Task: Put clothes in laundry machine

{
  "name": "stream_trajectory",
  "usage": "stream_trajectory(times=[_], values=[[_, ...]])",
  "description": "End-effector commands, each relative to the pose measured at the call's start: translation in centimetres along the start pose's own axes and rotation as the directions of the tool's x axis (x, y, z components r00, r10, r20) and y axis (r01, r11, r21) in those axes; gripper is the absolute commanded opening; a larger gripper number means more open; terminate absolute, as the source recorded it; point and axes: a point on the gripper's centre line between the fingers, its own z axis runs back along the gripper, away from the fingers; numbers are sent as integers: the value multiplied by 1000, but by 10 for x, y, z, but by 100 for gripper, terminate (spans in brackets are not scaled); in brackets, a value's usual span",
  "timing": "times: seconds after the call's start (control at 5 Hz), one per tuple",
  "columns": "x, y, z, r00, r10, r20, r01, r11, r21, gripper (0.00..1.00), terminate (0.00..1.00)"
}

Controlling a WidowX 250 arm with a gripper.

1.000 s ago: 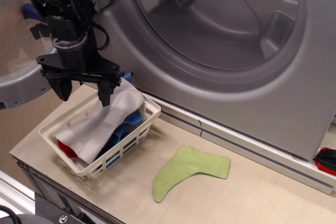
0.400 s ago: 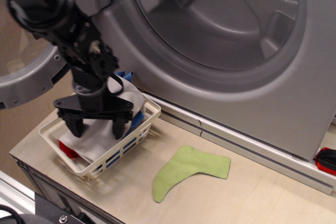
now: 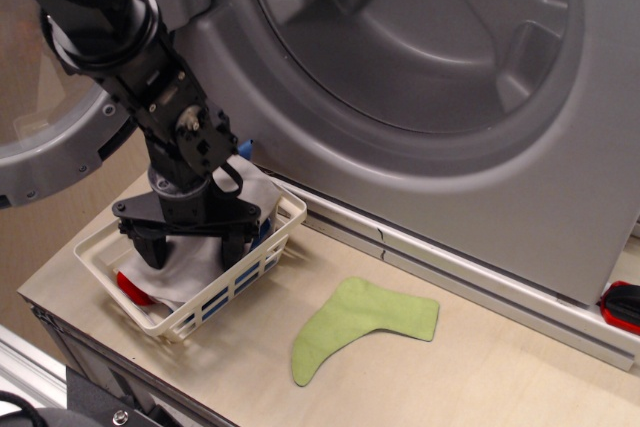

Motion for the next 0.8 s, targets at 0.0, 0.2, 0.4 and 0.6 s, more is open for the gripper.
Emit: stream_trajectory(times=[0.0, 0.2, 0.4, 0.6], values=[[-6, 10, -7, 998, -60, 34, 59, 998, 12, 0, 0], [-4, 10, 4, 991, -110, 73, 110, 994, 6, 0, 0], [-2, 12, 26, 973, -168, 159, 161, 985, 55, 0, 0], [10, 12, 54, 968, -148, 204, 142, 989, 43, 0, 0]])
